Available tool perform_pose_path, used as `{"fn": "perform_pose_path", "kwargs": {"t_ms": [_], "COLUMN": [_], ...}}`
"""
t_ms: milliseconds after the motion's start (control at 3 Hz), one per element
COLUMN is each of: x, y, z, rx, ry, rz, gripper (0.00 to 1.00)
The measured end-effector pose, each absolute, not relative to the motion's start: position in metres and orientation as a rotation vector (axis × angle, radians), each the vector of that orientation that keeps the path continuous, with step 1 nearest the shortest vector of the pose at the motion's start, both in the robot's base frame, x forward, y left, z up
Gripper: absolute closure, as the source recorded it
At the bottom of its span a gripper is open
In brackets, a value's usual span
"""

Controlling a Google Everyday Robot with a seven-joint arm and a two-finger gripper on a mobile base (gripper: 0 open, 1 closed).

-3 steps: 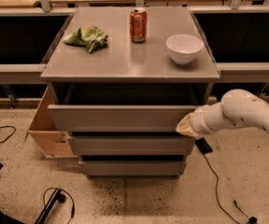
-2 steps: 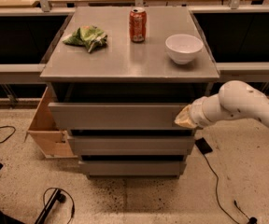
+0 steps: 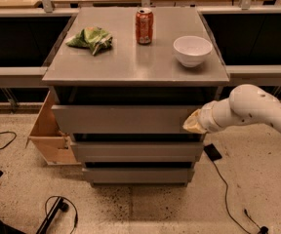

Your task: Close top drawer

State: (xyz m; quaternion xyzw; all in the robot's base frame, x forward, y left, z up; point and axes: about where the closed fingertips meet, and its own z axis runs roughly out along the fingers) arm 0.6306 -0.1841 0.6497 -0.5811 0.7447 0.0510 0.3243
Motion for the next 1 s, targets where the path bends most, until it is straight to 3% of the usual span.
{"fn": "perform_pose_path", "kwargs": {"t_ms": [667, 1000], "x": [0.6306, 0.6306], "y": [-0.1841, -0.1841], "z": [0.6496, 0.6496], "rx": [-1.524, -1.524], "ry": [1.953, 1.953], "rz": [0.134, 0.134], "gripper": [0.11, 0.00]}}
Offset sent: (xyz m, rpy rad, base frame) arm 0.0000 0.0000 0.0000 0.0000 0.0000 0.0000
